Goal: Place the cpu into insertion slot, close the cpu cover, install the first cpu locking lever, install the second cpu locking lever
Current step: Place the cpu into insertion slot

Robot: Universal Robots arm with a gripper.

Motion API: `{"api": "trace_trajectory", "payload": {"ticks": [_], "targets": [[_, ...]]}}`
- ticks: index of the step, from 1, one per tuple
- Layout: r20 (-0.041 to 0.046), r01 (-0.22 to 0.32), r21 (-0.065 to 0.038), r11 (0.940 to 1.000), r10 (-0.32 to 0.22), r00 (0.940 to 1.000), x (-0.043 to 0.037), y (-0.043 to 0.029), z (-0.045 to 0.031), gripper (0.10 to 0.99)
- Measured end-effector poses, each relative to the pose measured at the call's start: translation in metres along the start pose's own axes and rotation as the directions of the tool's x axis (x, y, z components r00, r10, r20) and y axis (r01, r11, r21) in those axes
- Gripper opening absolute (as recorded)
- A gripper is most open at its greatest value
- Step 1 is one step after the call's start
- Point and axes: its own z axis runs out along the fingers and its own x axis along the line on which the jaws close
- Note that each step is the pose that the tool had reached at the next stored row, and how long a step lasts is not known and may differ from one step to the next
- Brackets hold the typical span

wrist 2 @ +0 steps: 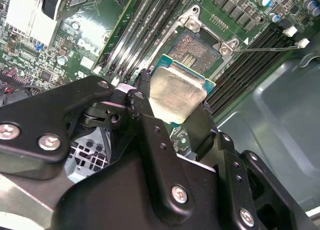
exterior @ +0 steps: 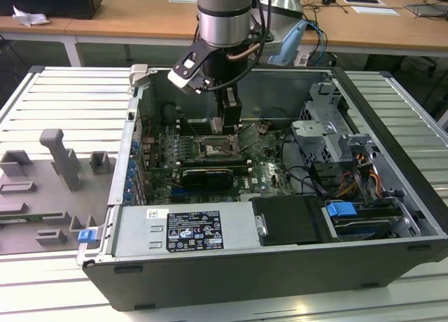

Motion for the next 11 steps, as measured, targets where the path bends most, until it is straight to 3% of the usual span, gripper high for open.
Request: {"api": "trace_trajectory", "payload": {"ticks": [11], "targets": [[-0.0001,0.000,0.000,1.0000,0.000,1.0000,-0.0001,-0.0005,0.0058,0.529]]}}
